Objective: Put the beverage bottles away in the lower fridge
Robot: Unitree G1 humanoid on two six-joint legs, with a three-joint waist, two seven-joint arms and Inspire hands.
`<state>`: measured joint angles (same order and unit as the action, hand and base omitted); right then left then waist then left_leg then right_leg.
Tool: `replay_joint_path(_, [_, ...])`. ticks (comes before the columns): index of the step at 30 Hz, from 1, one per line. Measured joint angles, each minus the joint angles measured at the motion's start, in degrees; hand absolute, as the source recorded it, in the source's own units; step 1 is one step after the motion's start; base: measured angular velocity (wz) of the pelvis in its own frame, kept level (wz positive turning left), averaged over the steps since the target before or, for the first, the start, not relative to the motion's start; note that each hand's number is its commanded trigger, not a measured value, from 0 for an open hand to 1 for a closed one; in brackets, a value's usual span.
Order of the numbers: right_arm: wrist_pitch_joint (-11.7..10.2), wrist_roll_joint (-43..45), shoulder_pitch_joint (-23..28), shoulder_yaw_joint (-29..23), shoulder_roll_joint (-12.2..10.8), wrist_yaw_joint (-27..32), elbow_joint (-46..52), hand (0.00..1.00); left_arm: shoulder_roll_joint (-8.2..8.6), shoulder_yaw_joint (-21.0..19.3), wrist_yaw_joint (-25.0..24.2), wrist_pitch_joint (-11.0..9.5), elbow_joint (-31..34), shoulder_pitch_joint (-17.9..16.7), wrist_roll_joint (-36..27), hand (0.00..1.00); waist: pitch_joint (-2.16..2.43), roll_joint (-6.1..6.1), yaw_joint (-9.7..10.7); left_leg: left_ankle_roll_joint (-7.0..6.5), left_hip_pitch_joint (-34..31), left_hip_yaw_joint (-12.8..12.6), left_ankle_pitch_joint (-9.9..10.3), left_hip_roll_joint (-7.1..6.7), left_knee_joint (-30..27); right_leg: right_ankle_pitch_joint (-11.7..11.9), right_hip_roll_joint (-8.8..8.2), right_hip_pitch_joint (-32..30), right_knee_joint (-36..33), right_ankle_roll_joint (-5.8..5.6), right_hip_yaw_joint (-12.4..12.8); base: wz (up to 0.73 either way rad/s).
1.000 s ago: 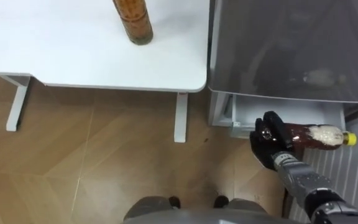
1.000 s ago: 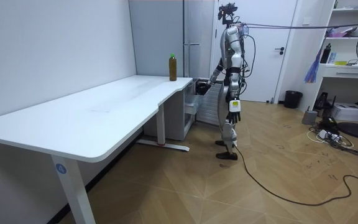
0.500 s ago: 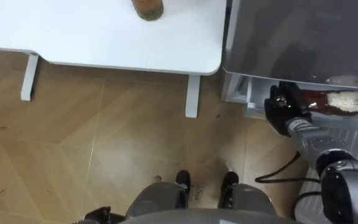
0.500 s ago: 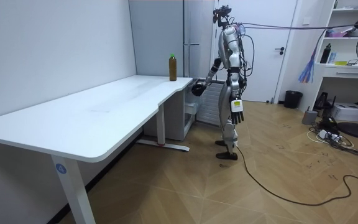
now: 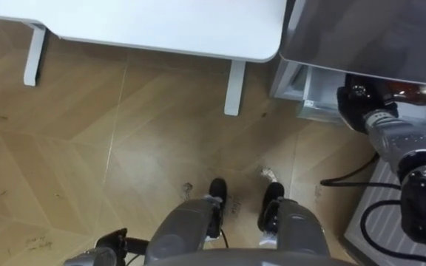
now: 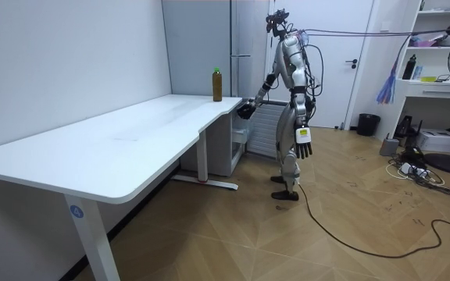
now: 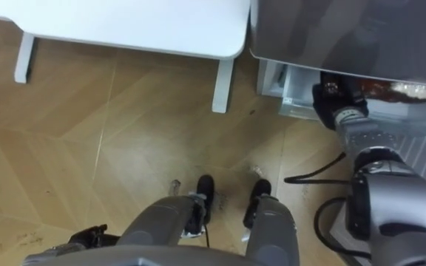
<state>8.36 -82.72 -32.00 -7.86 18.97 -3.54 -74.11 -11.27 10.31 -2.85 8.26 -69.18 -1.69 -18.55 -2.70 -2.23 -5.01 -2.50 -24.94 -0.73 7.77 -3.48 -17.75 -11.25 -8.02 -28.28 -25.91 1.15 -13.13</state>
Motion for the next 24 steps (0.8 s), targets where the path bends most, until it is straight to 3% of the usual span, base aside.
replay_joint_path(2, [0.1,0.0,-0.4,0.0,0.0,0.0,0.0,1.00,-0.02,0.0,0.0,0.0,0.0,0.0,0.0,0.00,0.03,0.08,-0.2,-0.03,-0.2,-0.3,0.0,-0.03,-0.1,0.0,-0.02,-0.3,-0.2,-0.07,0.3,-0.06])
replay_joint_path(6, [0.7,0.1,-0.7,0.0,0.3,0.3,0.0,0.89,-0.15,0.0,0.1,0.1,0.0,0.0,0.0,0.00,0.02,0.18,-0.1,-0.03,-0.5,-0.6,0.0,-0.16,-0.6,0.0,-0.32,-0.8,-1.0,-0.12,0.4,0.00])
replay_joint_path(7, [1.2,0.1,-0.7,0.1,0.6,0.6,0.0,0.64,-0.21,0.0,0.1,0.2,0.0,0.0,0.0,0.00,0.03,0.18,-0.2,-0.03,-0.6,-0.7,0.0,-0.15,-0.7,0.0,-0.35,-0.8,-1.1,-0.11,0.4,0.00])
replay_joint_path(8, [1.3,0.1,-0.7,0.1,0.7,0.9,0.0,0.00,-0.24,0.0,0.1,0.2,0.1,0.0,0.0,0.00,0.03,0.17,-0.3,-0.03,-0.6,-0.7,0.0,-0.14,-0.8,0.0,-0.36,-0.8,-1.1,-0.11,0.4,0.00])
replay_joint_path(24, [1.6,0.0,-0.7,-0.1,1.5,3.9,-0.2,0.00,-0.31,0.1,0.2,0.5,0.1,0.0,0.0,0.00,0.09,0.05,-1.2,-0.03,-1.0,-1.8,0.0,-0.13,-1.8,-0.1,-0.75,-0.9,-1.8,-0.15,0.3,0.00])
